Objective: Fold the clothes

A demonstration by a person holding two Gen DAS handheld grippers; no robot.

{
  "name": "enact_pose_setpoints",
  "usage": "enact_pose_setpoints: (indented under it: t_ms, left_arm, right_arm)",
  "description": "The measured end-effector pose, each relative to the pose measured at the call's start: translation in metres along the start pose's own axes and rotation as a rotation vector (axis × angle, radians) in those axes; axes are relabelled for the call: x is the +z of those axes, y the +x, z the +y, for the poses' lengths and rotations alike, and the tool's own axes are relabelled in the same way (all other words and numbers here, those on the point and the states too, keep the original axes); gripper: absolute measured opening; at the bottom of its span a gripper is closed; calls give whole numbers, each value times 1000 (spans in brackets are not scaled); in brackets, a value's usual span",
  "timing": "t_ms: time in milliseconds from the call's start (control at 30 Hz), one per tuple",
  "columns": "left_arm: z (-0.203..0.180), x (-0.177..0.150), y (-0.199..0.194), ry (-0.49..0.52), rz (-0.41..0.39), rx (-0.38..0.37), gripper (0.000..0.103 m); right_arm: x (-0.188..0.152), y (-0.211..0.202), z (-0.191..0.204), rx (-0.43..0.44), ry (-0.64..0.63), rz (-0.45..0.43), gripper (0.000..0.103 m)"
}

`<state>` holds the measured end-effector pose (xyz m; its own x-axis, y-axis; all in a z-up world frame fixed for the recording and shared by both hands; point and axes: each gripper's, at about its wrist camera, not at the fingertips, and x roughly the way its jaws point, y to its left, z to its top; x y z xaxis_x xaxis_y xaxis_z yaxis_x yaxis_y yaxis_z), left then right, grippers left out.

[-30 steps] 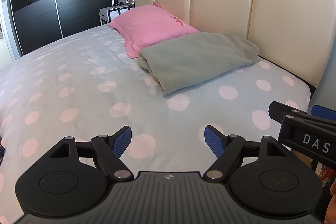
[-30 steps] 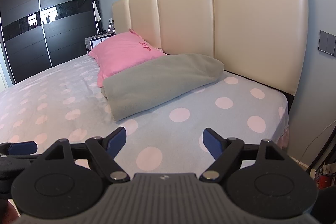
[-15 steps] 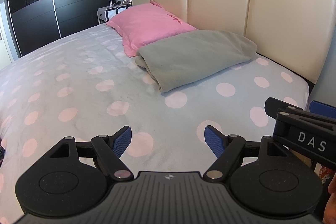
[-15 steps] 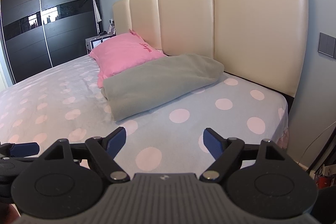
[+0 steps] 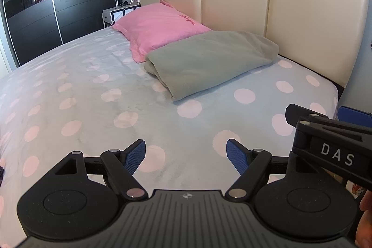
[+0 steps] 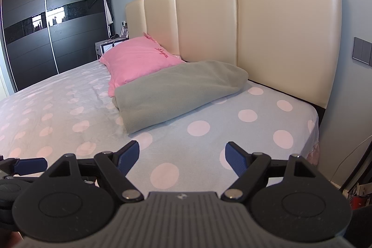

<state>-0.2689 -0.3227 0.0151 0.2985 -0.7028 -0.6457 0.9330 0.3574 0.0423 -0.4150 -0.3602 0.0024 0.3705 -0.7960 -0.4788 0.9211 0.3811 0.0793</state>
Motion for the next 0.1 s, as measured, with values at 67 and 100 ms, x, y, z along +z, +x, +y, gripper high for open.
enact_pose_setpoints:
  t_ms: [67, 100]
  left_arm:
    - [0, 0, 1, -3, 4, -6, 76]
    - [0, 0, 1, -3, 6, -8, 76]
  right_arm:
    - [0, 0, 1, 0, -2, 0, 83]
    - [0, 0, 1, 0, -4, 0, 83]
